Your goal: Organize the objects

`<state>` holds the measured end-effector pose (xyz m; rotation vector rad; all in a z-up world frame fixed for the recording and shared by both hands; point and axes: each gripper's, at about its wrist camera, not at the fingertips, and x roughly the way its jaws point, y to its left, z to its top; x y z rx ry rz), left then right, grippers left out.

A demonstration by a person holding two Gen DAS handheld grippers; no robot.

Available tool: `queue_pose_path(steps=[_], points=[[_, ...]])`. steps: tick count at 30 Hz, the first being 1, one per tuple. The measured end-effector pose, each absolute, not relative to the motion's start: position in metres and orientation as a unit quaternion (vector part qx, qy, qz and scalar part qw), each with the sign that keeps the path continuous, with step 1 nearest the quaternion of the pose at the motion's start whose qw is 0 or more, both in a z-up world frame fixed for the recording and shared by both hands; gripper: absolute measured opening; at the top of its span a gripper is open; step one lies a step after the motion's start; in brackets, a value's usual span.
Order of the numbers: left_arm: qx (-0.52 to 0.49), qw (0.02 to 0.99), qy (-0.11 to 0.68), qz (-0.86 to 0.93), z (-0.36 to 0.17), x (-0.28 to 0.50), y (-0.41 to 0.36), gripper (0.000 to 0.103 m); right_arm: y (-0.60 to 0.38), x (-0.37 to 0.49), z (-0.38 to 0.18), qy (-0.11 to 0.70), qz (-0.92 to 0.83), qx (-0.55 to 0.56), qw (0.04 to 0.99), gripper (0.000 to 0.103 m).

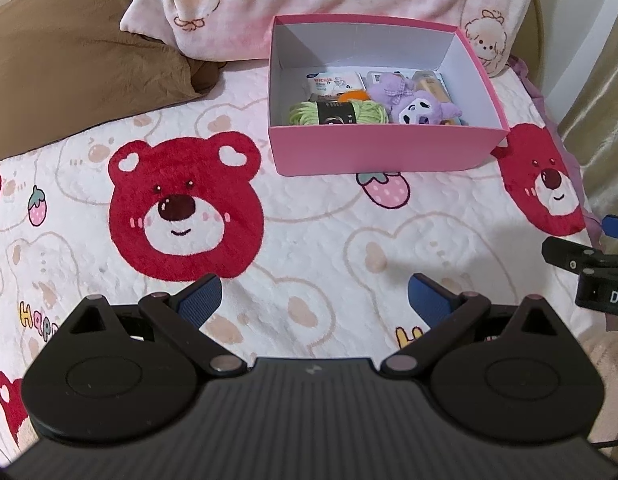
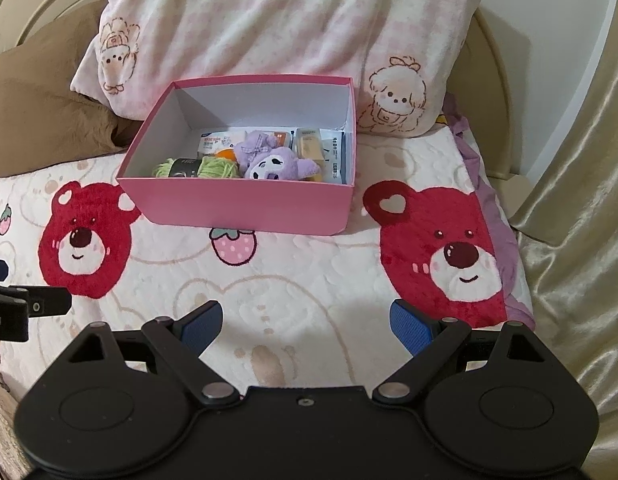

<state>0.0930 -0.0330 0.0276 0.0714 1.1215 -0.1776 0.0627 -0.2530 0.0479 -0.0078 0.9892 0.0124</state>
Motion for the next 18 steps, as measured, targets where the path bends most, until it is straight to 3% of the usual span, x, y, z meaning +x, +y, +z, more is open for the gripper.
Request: queue_pose_path(steps=[18], points=[[0.041, 0.846, 0.526, -0.08, 0.024, 0.092, -0.034, 0.102, -0.247, 0.055, 0.059, 0.453, 0.014, -0.01, 0.891, 0.093]])
